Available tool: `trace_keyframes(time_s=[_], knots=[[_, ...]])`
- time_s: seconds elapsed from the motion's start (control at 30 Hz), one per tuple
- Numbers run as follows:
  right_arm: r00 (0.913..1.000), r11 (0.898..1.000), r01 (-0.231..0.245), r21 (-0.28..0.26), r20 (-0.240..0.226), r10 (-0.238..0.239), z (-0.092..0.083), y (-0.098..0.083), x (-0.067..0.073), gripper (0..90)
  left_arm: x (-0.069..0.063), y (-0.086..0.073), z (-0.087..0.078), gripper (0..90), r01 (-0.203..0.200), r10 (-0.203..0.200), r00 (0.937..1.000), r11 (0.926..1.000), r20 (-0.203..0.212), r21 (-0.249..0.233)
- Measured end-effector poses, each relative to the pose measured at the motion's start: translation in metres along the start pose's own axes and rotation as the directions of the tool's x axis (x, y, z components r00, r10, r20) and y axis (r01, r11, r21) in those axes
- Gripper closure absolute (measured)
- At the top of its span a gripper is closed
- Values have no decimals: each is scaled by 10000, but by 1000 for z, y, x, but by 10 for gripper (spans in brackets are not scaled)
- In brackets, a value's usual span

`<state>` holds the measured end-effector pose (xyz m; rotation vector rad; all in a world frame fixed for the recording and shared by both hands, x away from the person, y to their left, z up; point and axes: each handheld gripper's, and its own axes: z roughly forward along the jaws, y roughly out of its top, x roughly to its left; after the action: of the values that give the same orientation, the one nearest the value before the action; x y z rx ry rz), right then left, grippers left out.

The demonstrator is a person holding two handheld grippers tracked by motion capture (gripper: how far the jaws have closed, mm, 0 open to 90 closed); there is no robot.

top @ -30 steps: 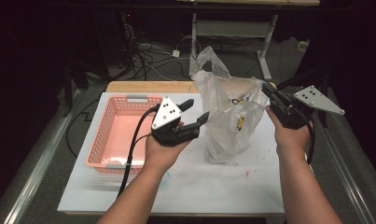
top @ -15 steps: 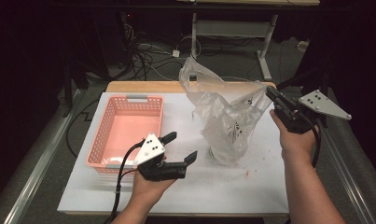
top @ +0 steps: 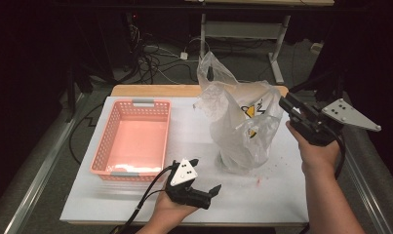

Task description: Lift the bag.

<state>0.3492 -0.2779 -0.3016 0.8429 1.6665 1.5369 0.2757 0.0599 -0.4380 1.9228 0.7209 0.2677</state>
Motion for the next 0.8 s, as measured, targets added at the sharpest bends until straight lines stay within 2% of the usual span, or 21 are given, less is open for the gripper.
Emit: trace_keyframes(time_s=[0.07,0.13,0.23,0.33,0.47,0.6,0.8], knots=[[10000,9999,18,-135,7,-18,-9,3,-1,679,1,-5,3,0,-59,58,9998,10000,-175,-15],[10000,9998,-45,-190,-76,43,-16,4,-3,655,5,-11,5,0,48,-49,9998,10000,-208,-61],[10000,10000,15,-54,12,-15,-26,0,-6,626,7,-16,7,0,26,-24,9994,10000,-347,64],[9999,9995,32,302,-110,-29,-32,-11,-7,564,10,-22,10,0,105,-96,9991,9997,-424,210],[9993,9939,-35,1103,-376,77,-32,-39,-1,440,13,-26,13,0,129,-115,9989,9994,-463,314],[9986,9817,-91,1904,-503,190,-30,-75,6,306,12,-27,16,0,94,-78,9989,9994,-467,338],[9966,9536,-437,2978,-537,625,-33,-124,18,144,12,-30,18,0,74,-59,9990,9994,-454,348]])
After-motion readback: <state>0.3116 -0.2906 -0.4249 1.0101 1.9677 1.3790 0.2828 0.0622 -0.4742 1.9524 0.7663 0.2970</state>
